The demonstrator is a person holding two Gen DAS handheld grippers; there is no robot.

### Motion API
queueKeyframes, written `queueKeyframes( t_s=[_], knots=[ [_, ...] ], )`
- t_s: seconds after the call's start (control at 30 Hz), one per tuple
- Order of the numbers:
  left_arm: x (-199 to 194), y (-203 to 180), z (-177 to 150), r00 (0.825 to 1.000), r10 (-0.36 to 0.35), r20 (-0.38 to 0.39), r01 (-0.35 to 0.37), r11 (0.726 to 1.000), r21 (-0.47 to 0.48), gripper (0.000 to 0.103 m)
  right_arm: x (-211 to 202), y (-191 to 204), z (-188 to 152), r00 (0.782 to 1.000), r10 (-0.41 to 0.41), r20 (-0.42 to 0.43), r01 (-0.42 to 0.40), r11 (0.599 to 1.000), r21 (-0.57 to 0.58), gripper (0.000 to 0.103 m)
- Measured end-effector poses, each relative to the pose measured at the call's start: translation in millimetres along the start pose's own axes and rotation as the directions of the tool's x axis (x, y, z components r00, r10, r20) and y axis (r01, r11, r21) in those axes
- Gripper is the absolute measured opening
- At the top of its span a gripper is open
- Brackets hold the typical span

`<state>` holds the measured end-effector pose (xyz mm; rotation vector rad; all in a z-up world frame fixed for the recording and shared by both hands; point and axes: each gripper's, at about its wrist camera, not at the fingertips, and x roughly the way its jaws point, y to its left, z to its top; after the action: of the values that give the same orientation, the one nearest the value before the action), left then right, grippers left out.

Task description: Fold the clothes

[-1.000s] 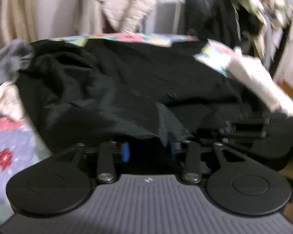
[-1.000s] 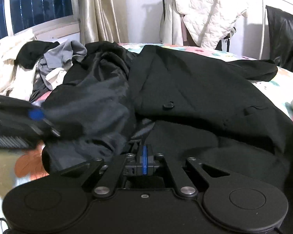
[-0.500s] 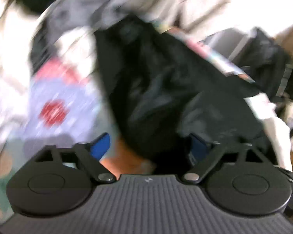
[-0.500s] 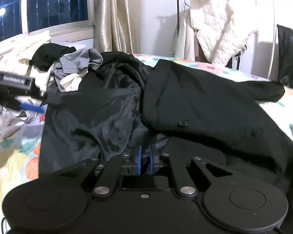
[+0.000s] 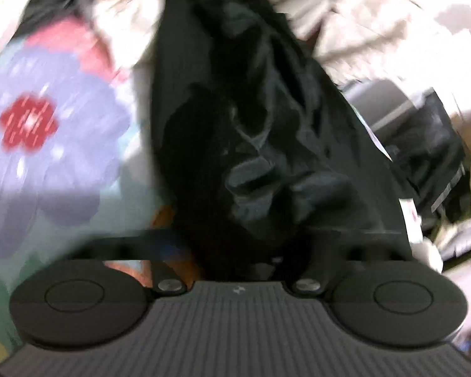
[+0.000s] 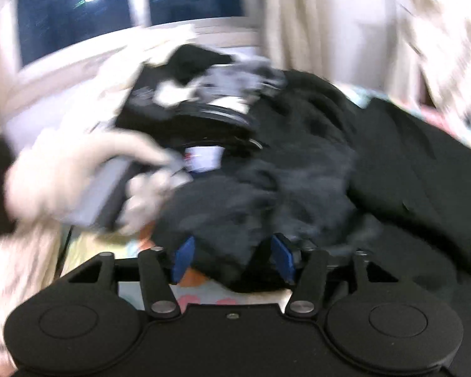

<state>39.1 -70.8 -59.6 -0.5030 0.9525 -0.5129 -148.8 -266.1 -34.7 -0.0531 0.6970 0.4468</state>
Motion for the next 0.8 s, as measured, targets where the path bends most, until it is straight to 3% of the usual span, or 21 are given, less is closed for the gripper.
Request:
queueKeyframes(
  t_s=[0.07,0.17,0.2,0.33,0.4,0.5,0.57,0.63,0.8],
  knots=[
    [-11.7,1.5,5.5,0.999,-0.033,0.024,0.034,0.999,-0.019,0.01,2.7,3.0,-2.8,0.999,0.047,-0.016,-0.047,0.999,0.004,0.067],
    [-46.6,3.0,15.2,0.988,-0.094,0.122,0.1,0.994,-0.043,0.008,1.1,5.9,-2.7,1.0,-0.009,-0.019,0.009,1.0,-0.027,0.067],
    [-64.5,1.2,19.0,0.981,-0.083,0.173,0.088,0.996,-0.024,0.008,-1.5,5.7,-1.7,0.999,-0.04,-0.005,0.039,0.999,-0.032,0.067],
    [-118.5,-0.8,27.7,0.936,0.038,0.349,-0.08,0.991,0.107,0.008,-7.7,5.7,-0.9,0.992,-0.121,0.04,0.123,0.992,-0.032,0.067],
    [-122.4,9.1,32.2,0.932,0.092,0.349,-0.135,0.986,0.099,0.008,-10.2,7.6,-1.8,0.992,-0.119,0.052,0.12,0.993,-0.017,0.067],
    [-117.2,28.0,34.0,0.948,0.108,0.299,-0.113,0.994,0.0,0.008,-13.8,20.7,-2.3,0.994,-0.085,0.068,0.087,0.996,-0.027,0.072],
    [-113.9,28.7,36.1,0.95,0.119,0.288,-0.12,0.993,-0.012,0.008,-3.2,29.9,-3.7,0.983,-0.181,0.04,0.185,0.975,-0.12,0.073],
    [-113.9,23.0,37.4,0.949,0.134,0.287,-0.145,0.989,0.018,0.008,13.1,31.2,-7.4,0.956,-0.292,0.015,0.29,0.941,-0.175,0.073],
    [-108.2,29.0,26.9,0.963,0.154,0.221,-0.156,0.988,-0.008,0.008,31.2,14.8,-7.0,0.931,-0.365,-0.01,0.357,0.915,-0.186,0.075]
  ],
)
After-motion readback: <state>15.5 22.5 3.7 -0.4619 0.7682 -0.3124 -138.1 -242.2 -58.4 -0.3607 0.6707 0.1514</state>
